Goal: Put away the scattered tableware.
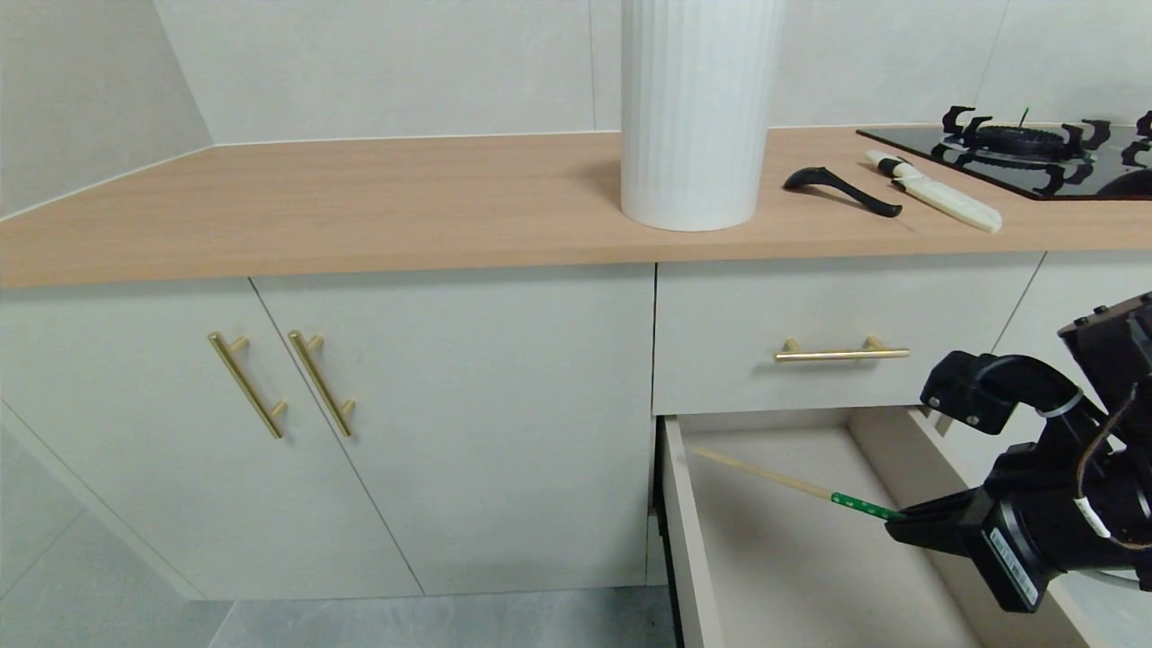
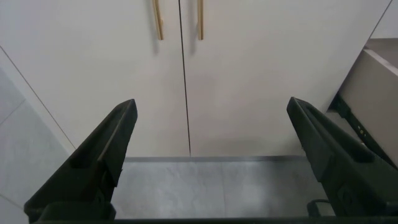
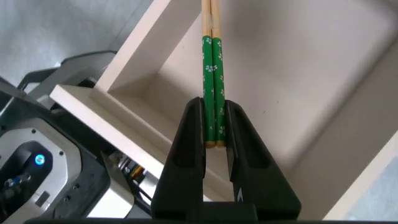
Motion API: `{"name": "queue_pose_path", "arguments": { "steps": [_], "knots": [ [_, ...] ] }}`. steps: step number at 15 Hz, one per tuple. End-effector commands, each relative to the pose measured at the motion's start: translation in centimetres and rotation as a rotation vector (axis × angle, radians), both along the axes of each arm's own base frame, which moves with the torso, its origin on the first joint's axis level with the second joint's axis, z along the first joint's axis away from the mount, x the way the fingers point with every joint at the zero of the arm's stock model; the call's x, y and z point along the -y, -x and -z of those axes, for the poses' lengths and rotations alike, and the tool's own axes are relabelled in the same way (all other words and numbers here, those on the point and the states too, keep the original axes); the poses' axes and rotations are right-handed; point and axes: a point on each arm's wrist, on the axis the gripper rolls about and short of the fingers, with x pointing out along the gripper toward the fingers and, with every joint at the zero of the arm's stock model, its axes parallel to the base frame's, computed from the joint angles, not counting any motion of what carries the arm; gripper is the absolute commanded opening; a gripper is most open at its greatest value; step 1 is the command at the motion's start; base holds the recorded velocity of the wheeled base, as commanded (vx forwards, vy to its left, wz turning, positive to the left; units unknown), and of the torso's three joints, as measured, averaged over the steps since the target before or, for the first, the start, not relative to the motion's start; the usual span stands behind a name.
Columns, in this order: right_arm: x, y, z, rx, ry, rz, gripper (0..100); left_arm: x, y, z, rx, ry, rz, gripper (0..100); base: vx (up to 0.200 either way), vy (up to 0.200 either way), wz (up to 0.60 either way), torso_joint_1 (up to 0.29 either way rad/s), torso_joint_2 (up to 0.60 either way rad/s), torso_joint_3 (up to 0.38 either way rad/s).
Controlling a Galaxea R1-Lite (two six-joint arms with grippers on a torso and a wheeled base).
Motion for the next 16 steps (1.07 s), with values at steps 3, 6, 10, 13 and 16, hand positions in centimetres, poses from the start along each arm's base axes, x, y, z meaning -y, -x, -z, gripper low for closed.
{"name": "queue_pose_path", "arguments": {
  "steps": [3,6,10,13,16],
  "knots": [
    [-0.8,-1.9,1.2,-0.027,0.040,0.099,0,0.0,0.0,0.0,-0.001,0.000,0.000,100,0.000,0.000,0.00,0.000,0.00,0.000],
    [-1.8,-4.0,2.8,-0.061,0.085,0.160,0,0.0,0.0,0.0,-0.001,0.000,0.000,100,0.000,0.000,0.00,0.000,0.00,0.000],
    [-4.3,-7.6,4.5,-0.134,0.042,0.346,0,0.0,0.0,0.0,0.000,0.000,0.000,100,0.000,0.000,0.00,0.000,0.00,0.000],
    [-5.4,-9.3,5.7,-0.153,0.043,0.421,0,0.0,0.0,0.0,-0.001,0.000,0.000,100,0.000,0.000,0.00,0.000,0.00,0.000],
    [-6.1,-10.4,7.2,-0.148,0.036,0.445,0,0.0,0.0,0.0,-0.001,0.000,0.000,100,0.000,0.000,0.00,0.000,0.00,0.000]
  ]
}}
